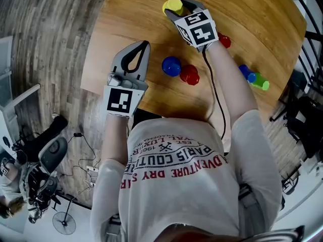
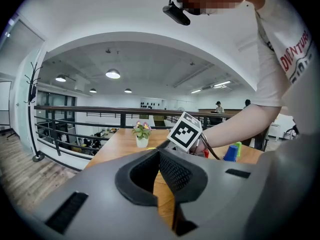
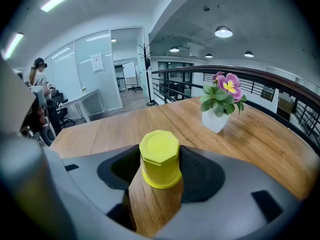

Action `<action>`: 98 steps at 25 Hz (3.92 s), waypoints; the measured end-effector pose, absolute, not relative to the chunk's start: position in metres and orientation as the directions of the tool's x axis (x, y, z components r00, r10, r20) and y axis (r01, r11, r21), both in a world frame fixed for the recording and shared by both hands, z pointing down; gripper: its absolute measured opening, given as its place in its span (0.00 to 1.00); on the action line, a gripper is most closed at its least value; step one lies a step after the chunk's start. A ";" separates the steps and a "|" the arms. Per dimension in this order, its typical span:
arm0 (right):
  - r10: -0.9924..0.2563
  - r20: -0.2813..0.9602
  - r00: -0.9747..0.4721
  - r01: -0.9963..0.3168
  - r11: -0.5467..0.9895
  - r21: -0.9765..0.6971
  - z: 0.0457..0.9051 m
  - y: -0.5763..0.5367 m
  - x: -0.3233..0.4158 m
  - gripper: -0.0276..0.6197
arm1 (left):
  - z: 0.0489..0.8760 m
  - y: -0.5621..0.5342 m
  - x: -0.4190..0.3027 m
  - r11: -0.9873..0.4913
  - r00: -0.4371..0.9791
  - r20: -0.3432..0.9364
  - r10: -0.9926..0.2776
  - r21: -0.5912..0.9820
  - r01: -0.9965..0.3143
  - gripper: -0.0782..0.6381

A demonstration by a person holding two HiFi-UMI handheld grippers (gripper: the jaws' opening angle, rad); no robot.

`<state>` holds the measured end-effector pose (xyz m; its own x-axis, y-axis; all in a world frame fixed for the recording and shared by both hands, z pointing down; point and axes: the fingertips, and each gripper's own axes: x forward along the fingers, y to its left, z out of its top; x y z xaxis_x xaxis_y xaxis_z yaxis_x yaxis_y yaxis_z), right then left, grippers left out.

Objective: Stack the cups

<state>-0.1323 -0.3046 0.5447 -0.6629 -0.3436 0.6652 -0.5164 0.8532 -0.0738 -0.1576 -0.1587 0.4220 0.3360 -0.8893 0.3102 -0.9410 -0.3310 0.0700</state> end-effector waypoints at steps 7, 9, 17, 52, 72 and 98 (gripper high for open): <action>-0.390 0.639 -0.663 -0.542 0.839 -0.050 0.515 -0.298 -0.113 0.44 | 0.408 -0.155 -0.159 -0.361 0.358 0.306 -0.882 0.048 -0.931 0.13; -0.406 0.630 -0.662 -0.556 0.829 -0.051 0.502 -0.291 -0.105 0.44 | 0.403 -0.153 -0.156 -0.379 0.373 0.299 -0.878 0.040 -0.924 0.13; -0.497 0.609 -0.618 -0.634 0.773 -0.013 0.461 -0.248 -0.051 0.44 | 0.390 -0.141 -0.129 -0.520 0.495 0.283 -0.821 -0.014 -0.854 0.13; -0.599 0.702 -0.385 -0.872 0.485 -0.064 0.539 -0.080 0.077 0.44 | 0.401 -0.076 -0.048 -0.756 0.725 0.302 -0.620 0.018 -0.654 0.13; -0.634 0.663 -0.398 -0.897 0.420 -0.137 0.534 -0.068 0.084 0.50 | 0.400 -0.065 -0.031 -0.770 0.743 0.287 -0.605 0.027 -0.637 0.13; -0.535 0.674 -0.509 -0.772 0.630 -0.083 0.512 -0.208 0.091 0.50 | 0.389 -0.129 -0.025 -0.630 0.605 0.294 -0.740 0.010 -0.776 0.13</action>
<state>0.0914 -0.2083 0.5119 -0.5091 -0.5350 0.6742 -0.7719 0.6303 -0.0827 -0.0245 -0.1286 0.3891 0.6049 -0.7401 0.2937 -0.7762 -0.6304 0.0102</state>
